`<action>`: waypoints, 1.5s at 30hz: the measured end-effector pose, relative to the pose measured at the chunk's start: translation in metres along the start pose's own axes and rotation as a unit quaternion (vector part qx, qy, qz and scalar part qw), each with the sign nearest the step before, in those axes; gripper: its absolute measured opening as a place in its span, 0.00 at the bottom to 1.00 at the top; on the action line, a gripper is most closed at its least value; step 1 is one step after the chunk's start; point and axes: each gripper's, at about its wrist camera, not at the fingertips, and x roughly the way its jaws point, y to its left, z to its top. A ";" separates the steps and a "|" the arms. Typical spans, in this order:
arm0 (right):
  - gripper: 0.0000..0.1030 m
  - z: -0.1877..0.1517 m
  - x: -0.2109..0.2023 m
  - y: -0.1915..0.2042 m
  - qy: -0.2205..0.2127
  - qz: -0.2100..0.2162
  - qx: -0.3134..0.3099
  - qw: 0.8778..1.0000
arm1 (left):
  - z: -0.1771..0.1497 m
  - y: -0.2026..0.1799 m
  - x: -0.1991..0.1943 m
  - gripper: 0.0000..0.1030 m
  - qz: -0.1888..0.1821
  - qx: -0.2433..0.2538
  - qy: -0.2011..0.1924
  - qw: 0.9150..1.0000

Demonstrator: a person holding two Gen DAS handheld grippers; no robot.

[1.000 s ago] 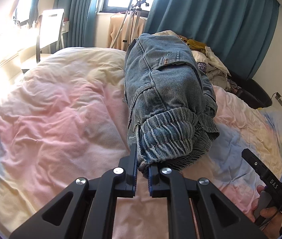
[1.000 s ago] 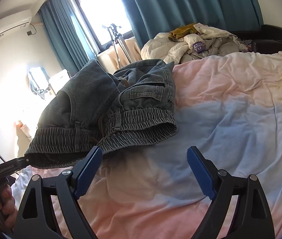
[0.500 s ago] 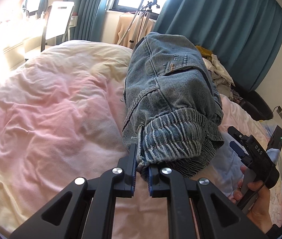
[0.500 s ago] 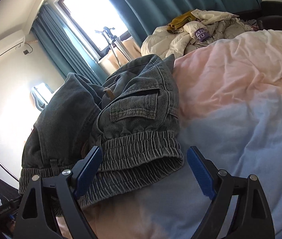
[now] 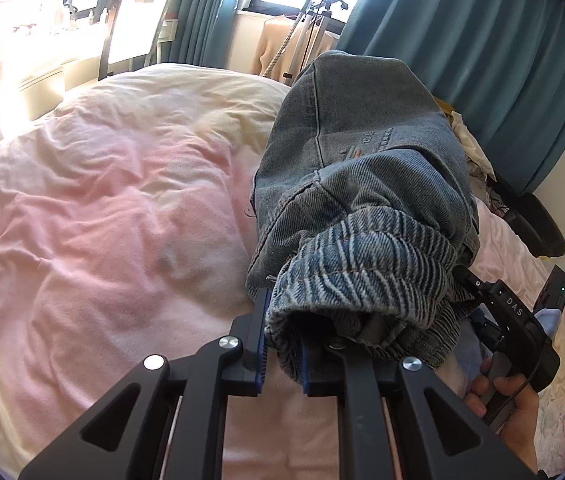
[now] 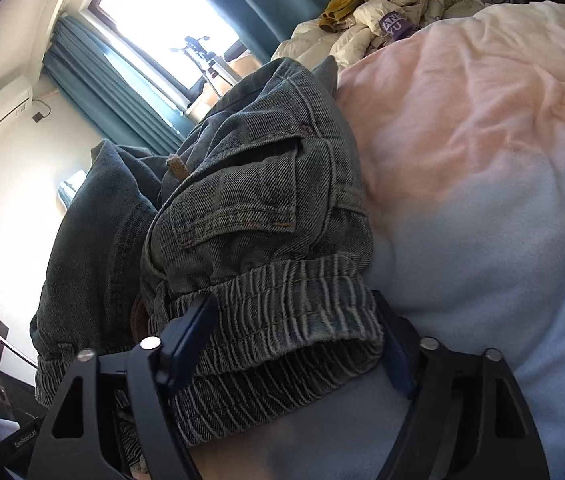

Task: Fold clothes
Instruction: 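Close the right gripper on the ribbed cuff while the left gripper holds it, then lift the jeans by the cuff with both grippers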

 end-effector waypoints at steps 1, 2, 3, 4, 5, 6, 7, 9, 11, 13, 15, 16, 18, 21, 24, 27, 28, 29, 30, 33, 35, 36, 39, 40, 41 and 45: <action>0.41 0.001 -0.003 -0.002 -0.005 -0.001 0.009 1.000 | 0.000 0.001 0.000 0.11 -0.003 -0.001 0.001 1.000; 0.37 0.002 -0.007 -0.003 -0.008 0.004 0.019 1.000 | 0.000 0.002 -0.001 0.11 -0.007 -0.003 0.003 1.000; 0.33 0.004 -0.013 -0.002 -0.011 0.006 0.024 1.000 | 0.001 0.003 -0.003 0.11 -0.013 -0.007 0.003 1.000; 0.26 0.006 -0.021 0.002 -0.016 0.001 0.022 1.000 | 0.001 0.004 -0.004 0.11 -0.017 -0.010 0.001 1.000; 0.20 0.010 -0.035 0.008 -0.029 -0.003 0.013 1.000 | 0.001 0.005 -0.006 0.11 -0.018 -0.011 -0.002 1.000; 0.18 0.013 -0.048 0.015 -0.041 -0.006 0.004 0.999 | 0.001 0.006 -0.008 0.11 -0.020 -0.012 -0.003 1.000; 0.16 0.016 -0.062 0.021 -0.053 -0.010 -0.005 0.999 | 0.001 0.006 -0.010 0.11 -0.023 -0.015 -0.003 1.000; 0.15 0.023 -0.090 0.034 -0.074 -0.011 -0.018 0.997 | 0.002 0.006 -0.013 0.11 -0.038 -0.017 0.002 0.999; 0.14 0.029 -0.116 0.047 -0.088 -0.010 -0.025 0.996 | 0.001 0.003 -0.014 0.11 -0.052 -0.011 0.008 0.999; 0.13 0.033 -0.136 0.057 -0.091 -0.017 -0.040 0.995 | -0.001 -0.001 -0.014 0.11 -0.071 -0.009 0.021 0.997; 0.13 0.037 -0.154 0.063 -0.096 -0.031 -0.055 0.993 | -0.004 -0.005 -0.013 0.11 -0.093 -0.005 0.041 0.995; 0.13 0.040 -0.159 0.065 -0.097 -0.037 -0.054 0.993 | -0.007 -0.008 -0.014 0.11 -0.103 0.001 0.049 0.994; 0.13 0.050 -0.167 0.064 -0.097 -0.041 -0.043 0.994 | -0.013 -0.015 -0.017 0.11 -0.121 0.018 0.067 0.990; 0.13 0.056 -0.188 0.050 -0.094 -0.065 -0.022 0.993 | -0.024 -0.028 -0.019 0.12 -0.146 0.045 0.098 0.983; 0.13 0.055 -0.187 0.015 -0.060 -0.091 0.028 0.994 | -0.035 -0.044 -0.023 0.15 -0.131 0.092 0.099 0.982; 0.14 0.046 -0.167 -0.031 -0.029 -0.097 0.077 0.992 | -0.045 -0.056 -0.027 0.18 -0.101 0.132 0.092 0.982; 0.14 0.044 -0.163 -0.040 -0.023 -0.097 0.087 0.991 | -0.048 -0.056 -0.029 0.19 -0.090 0.137 0.088 0.983; 0.14 0.041 -0.160 -0.049 -0.017 -0.098 0.096 0.990 | -0.052 -0.057 -0.032 0.19 -0.084 0.141 0.086 0.983; 0.14 0.040 -0.157 -0.053 -0.012 -0.098 0.098 0.990 | -0.054 -0.060 -0.034 0.20 -0.083 0.146 0.088 0.982; 0.15 0.043 -0.148 -0.058 -0.002 -0.110 0.086 0.990 | -0.058 -0.071 -0.038 0.20 -0.072 0.175 0.083 0.978; 0.15 0.045 -0.142 -0.061 0.004 -0.118 0.080 0.990 | -0.059 -0.079 -0.042 0.21 -0.066 0.196 0.067 0.976; 0.15 0.046 -0.138 -0.062 0.007 -0.123 0.078 0.989 | -0.057 -0.083 -0.044 0.21 -0.065 0.201 0.060 0.975; 0.16 0.046 -0.131 -0.068 0.015 -0.134 0.070 0.988 | -0.053 -0.088 -0.039 0.21 -0.071 0.205 0.053 0.975; 0.16 0.047 -0.129 -0.071 0.015 -0.135 0.072 0.988 | -0.052 -0.090 -0.035 0.21 -0.071 0.205 0.053 0.975; 0.16 0.047 -0.127 -0.075 0.016 -0.136 0.074 0.988 | -0.051 -0.090 -0.032 0.21 -0.071 0.206 0.056 0.974; 0.17 0.046 -0.118 -0.083 0.021 -0.140 0.081 0.987 | -0.047 -0.091 -0.024 0.21 -0.074 0.200 0.063 0.975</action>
